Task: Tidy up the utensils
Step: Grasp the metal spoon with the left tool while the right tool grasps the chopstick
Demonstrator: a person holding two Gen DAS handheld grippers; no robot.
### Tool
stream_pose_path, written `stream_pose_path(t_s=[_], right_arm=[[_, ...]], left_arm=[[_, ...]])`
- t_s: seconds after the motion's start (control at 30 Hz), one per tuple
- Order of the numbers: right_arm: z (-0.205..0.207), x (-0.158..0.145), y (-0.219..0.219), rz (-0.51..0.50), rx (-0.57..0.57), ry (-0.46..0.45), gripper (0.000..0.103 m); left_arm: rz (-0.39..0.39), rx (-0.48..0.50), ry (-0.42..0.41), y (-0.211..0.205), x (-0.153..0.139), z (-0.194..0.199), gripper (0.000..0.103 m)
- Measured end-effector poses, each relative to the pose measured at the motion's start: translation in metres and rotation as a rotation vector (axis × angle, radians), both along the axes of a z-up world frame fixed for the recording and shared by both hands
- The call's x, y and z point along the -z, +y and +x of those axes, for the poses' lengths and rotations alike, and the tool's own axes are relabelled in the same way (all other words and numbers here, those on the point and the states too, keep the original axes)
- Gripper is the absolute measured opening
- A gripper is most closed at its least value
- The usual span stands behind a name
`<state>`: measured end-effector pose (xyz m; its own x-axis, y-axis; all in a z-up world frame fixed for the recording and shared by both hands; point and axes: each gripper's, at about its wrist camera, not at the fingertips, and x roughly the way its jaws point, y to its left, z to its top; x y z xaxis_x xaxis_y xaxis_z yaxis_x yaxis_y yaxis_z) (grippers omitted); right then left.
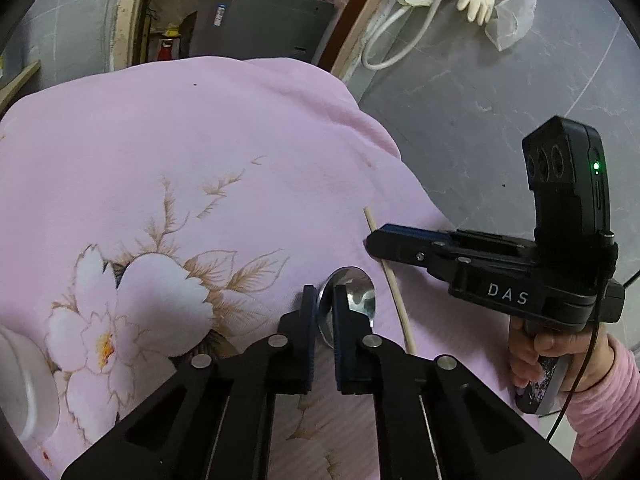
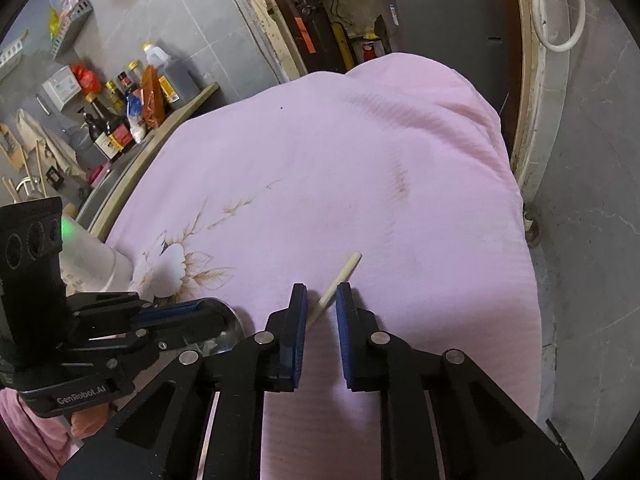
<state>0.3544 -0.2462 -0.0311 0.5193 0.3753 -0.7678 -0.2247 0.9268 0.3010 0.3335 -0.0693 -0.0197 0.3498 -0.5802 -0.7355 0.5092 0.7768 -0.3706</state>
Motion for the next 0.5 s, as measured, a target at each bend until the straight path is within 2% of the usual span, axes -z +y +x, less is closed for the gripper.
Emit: stream_pose_path(t_s=[0.13, 0.3, 0.5], right_arm=[[-0.007, -0.002, 0.002, -0.021, -0.025, 0.005, 0.010], [-0.032, -0.007, 0.015, -0.102, -0.104, -0.003, 0.008], [-0.059, -0.011, 0.018, -0.142, -0.179, 0.016, 0.008]], left_arm=[[0.019, -0.038, -0.011, 0.002, -0.002, -0.007, 0.002], [0.056, -0.064, 0.000, 0.007, -0.004, -0.013, 0.002], [0.095, -0.050, -0.006, 0.020, -0.005, -0.037, 0.002]])
